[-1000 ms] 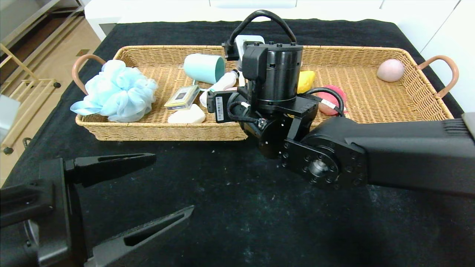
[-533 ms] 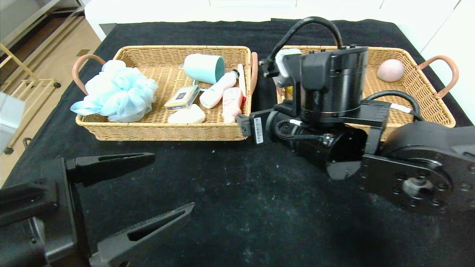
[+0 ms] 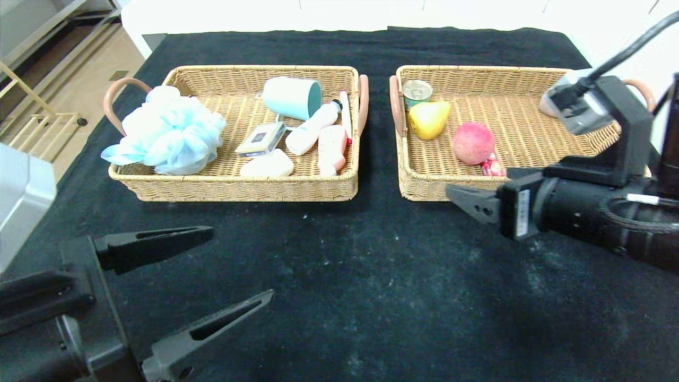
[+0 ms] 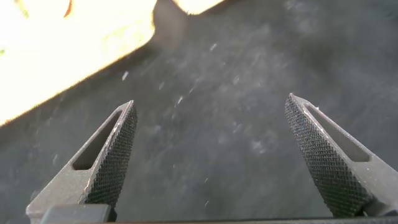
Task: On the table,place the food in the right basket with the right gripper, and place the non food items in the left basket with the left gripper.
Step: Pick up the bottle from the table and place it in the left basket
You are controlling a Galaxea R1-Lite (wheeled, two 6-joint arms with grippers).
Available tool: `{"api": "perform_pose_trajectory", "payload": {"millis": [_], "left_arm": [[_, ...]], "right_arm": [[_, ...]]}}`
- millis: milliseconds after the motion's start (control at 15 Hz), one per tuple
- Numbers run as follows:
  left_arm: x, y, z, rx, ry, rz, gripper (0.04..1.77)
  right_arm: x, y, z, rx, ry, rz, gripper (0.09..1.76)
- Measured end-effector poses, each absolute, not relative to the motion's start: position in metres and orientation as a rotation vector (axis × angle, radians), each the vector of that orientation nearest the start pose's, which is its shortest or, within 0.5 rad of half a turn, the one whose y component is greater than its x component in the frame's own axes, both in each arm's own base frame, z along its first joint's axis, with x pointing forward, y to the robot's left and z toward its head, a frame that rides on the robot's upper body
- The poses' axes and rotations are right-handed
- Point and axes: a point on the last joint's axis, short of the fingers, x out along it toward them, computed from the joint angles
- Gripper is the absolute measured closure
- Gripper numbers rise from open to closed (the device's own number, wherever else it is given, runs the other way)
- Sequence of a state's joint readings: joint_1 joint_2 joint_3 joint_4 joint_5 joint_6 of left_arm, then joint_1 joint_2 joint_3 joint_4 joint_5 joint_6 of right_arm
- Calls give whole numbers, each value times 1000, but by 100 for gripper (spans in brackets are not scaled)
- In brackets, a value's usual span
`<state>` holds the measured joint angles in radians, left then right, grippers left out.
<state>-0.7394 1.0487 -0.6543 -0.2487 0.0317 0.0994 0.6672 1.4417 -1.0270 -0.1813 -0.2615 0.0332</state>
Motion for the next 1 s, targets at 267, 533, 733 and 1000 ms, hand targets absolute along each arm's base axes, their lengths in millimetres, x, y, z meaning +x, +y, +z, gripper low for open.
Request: {"api": "perform_pose_trajectory", "payload": {"millis": [267, 533, 733, 1000], "left_arm": [[95, -82, 238, 178, 155, -640, 9], [75, -53, 242, 188, 201, -559, 9], [55, -32, 245, 181, 212, -487, 9], [27, -11, 252, 166, 153, -377, 9]], "right_arm": [[164, 84, 273, -74, 282, 366, 15], [116, 48, 273, -98, 331, 369, 15], [74, 30, 276, -106, 335, 373, 15], [27, 11, 274, -85, 256, 376, 15]]}}
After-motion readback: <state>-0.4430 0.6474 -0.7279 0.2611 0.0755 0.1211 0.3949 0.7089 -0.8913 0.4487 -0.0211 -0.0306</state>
